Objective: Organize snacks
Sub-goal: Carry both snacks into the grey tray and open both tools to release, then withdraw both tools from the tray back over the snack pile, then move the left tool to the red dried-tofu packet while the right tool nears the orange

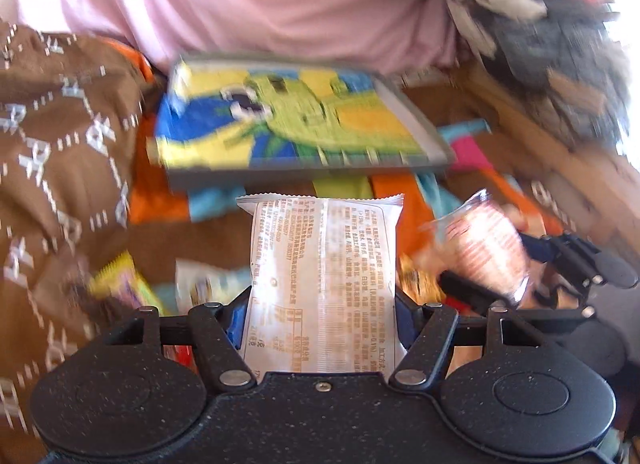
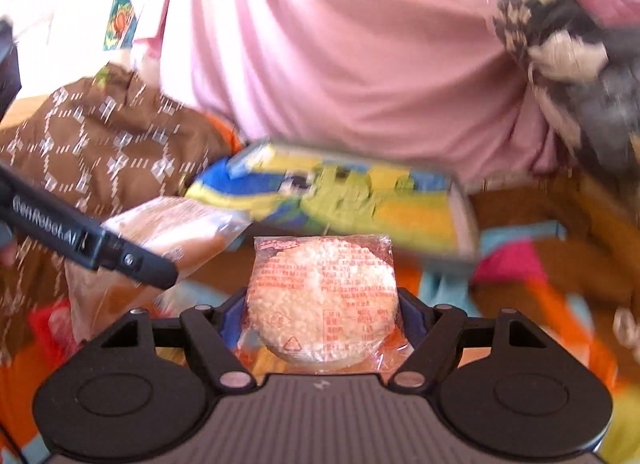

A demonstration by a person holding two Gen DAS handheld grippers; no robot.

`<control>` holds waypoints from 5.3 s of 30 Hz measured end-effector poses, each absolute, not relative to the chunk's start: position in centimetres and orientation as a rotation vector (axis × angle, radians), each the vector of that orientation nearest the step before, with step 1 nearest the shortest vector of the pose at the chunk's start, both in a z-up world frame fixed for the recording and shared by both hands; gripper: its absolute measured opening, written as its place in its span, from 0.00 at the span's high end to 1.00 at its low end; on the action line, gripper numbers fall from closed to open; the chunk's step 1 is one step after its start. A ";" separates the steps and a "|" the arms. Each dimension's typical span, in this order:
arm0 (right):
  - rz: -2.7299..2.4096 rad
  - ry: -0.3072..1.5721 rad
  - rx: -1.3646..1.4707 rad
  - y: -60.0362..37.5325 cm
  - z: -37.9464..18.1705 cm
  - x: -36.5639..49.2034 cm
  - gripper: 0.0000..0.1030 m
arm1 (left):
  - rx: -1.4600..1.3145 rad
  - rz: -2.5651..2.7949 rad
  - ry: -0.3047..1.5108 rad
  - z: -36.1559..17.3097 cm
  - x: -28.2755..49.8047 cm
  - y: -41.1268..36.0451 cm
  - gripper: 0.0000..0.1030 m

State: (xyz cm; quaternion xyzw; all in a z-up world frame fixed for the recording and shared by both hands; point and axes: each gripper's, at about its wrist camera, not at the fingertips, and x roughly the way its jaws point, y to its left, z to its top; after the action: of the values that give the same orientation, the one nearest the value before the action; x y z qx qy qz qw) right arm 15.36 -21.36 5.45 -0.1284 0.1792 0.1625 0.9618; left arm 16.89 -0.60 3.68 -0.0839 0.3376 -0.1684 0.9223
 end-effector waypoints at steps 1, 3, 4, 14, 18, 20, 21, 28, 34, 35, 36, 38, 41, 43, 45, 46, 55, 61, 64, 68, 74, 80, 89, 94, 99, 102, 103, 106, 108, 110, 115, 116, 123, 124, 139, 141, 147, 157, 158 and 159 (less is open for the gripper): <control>0.333 0.353 -0.275 -21.6 6.6 16.2 0.24 | -0.175 -0.335 0.670 4.3 17.7 -0.5 0.34; 0.338 0.346 -0.304 -21.9 8.7 18.0 0.24 | -0.159 -0.321 0.617 5.5 19.3 -0.4 0.34; 0.337 0.350 -0.317 -22.1 9.7 18.9 0.24 | -0.150 -0.310 0.587 6.1 20.4 -0.4 0.34; 0.205 0.348 -0.232 -24.2 10.4 28.1 0.23 | -0.213 -0.168 0.530 7.7 31.9 -3.1 0.33; 0.152 0.309 -0.164 -24.5 7.3 32.7 0.23 | -0.269 -0.108 0.565 6.1 34.9 -4.0 0.33; 0.144 0.326 -0.151 -24.7 6.2 34.3 0.24 | -0.272 -0.074 0.578 5.1 35.7 -4.8 0.33; 0.148 0.341 -0.141 -24.8 5.7 34.9 0.24 | -0.272 -0.066 0.583 4.6 36.1 -4.9 0.33; 0.193 0.371 -0.107 -25.5 3.9 36.5 0.23 | -0.248 -0.032 0.619 2.8 37.7 -7.0 0.33; 0.212 0.375 -0.086 -25.2 3.4 36.9 0.22 | -0.268 -0.054 0.649 2.0 38.0 -7.0 0.27; 0.209 0.374 -0.076 -25.4 3.4 37.0 0.20 | -0.275 -0.055 0.650 2.1 38.0 -6.9 0.25; 0.208 0.375 -0.065 -25.5 3.3 37.0 0.19 | -0.289 -0.052 0.650 2.2 37.8 -6.7 0.22; 0.206 0.368 -0.055 -25.8 3.2 36.7 0.14 | -0.314 -0.028 0.635 2.5 37.3 -6.3 0.17; 0.197 0.332 -0.049 -26.4 3.4 35.6 0.10 | -0.341 0.009 0.596 3.1 35.9 -5.8 0.14; 0.194 0.284 -0.042 -26.9 4.0 34.2 0.03 | -0.350 0.026 0.565 3.7 34.8 -5.4 0.13; 0.202 0.222 -0.050 -27.1 4.6 32.3 0.00 | -0.349 0.039 0.534 4.5 33.4 -5.2 0.08; 0.211 0.193 -0.058 -27.3 4.9 31.4 0.00 | -0.346 0.042 0.524 4.9 32.8 -5.2 0.07; 0.393 0.124 -0.087 -27.8 7.6 23.4 0.00 | -0.318 0.084 0.454 7.9 24.9 -3.7 0.01; 0.475 0.111 -0.109 -27.7 8.3 19.0 0.00 | -0.274 0.091 0.484 8.1 19.5 -2.8 0.01; 0.510 0.121 -0.135 -28.1 7.9 16.6 0.00 | -0.247 0.097 0.500 7.4 17.0 -2.5 0.01; 0.535 0.154 -0.178 -28.2 6.8 14.2 0.00 | -0.221 0.076 0.597 5.9 14.8 -2.4 0.01; 0.557 0.282 -0.172 -28.0 4.8 12.3 0.00 | -0.209 0.091 0.699 4.0 12.2 -2.0 0.01; 0.586 0.398 -0.198 -27.4 2.5 11.3 0.00 | -0.192 0.061 0.744 2.9 10.4 -2.5 0.01; 0.597 0.504 -0.212 -27.4 0.8 11.4 0.00 | -0.102 -0.005 0.805 1.2 8.9 -4.7 0.02; 0.601 0.533 -0.236 -27.5 0.4 11.4 0.00 | -0.096 -0.022 0.826 0.6 8.8 -5.3 0.02; 0.595 0.552 -0.253 -27.7 0.4 11.3 0.00 | -0.065 -0.055 0.840 0.4 8.9 -6.3 0.02; 0.593 0.553 -0.263 -27.9 0.4 11.2 0.00 | -0.057 -0.069 0.861 0.1 9.1 -6.9 0.02; 0.590 0.552 -0.266 -27.9 0.4 11.3 0.00 | -0.057 -0.074 0.868 0.0 9.1 -7.0 0.02; 0.585 0.555 -0.268 -28.0 0.4 11.3 0.00 | -0.047 -0.091 0.881 -0.3 9.1 -7.4 0.02; 0.584 0.558 -0.272 -28.0 0.3 11.4 0.00 | -0.039 -0.099 0.890 -0.5 9.1 -7.5 0.02; 0.584 0.562 -0.277 -27.9 0.2 11.4 0.00 | -0.036 -0.107 0.902 -0.7 9.1 -7.5 0.02; 0.608 0.569 -0.296 -27.2 -0.1 11.6 0.00 | -0.044 -0.109 0.913 -0.9 9.0 -7.1 0.02; 0.617 0.572 -0.299 -27.1 -0.2 11.7 0.00 | -0.044 -0.109 0.915 -1.0 9.0 -6.9 0.02; 0.651 0.593 -0.322 -25.5 -0.9 12.3 0.00 | -0.028 -0.093 0.921 -1.1 9.0 -5.9 0.02; 0.654 0.594 -0.322 -25.1 -1.0 12.6 0.00 | -0.018 -0.087 0.914 -1.1 9.0 -5.7 0.02; 0.671 0.558 -0.430 -18.2 -2.9 15.6 0.00 | 0.120 0.037 0.840 -1.0 12.5 -2.1 0.02; 0.665 0.544 -0.447 -17.8 -3.1 15.7 0.00 | 0.152 0.039 0.842 -1.4 13.3 -2.2 0.02; 0.673 0.476 -0.478 -17.3 -3.6 15.7 0.01 | 0.237 0.017 0.835 -2.4 14.9 -3.4 0.03; 0.678 0.466 -0.478 -17.5 -4.1 16.3 0.09 | 0.293 -0.046 0.859 -2.9 16.3 -3.5 0.03; 0.680 0.475 -0.472 -17.5 -4.1 16.5 0.10 | 0.282 -0.048 0.863 -3.0 16.3 -3.3 0.04; 0.682 0.484 -0.466 -17.5 -4.2 16.6 0.11 | 0.264 -0.050 0.868 -3.1 16.4 -3.2 0.05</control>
State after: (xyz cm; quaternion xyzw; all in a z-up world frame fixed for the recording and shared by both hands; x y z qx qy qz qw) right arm 16.61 -17.53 -4.20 -0.2242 0.2329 0.3281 0.8876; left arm 16.40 -3.16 -3.07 0.1273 0.4194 -0.0241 0.8985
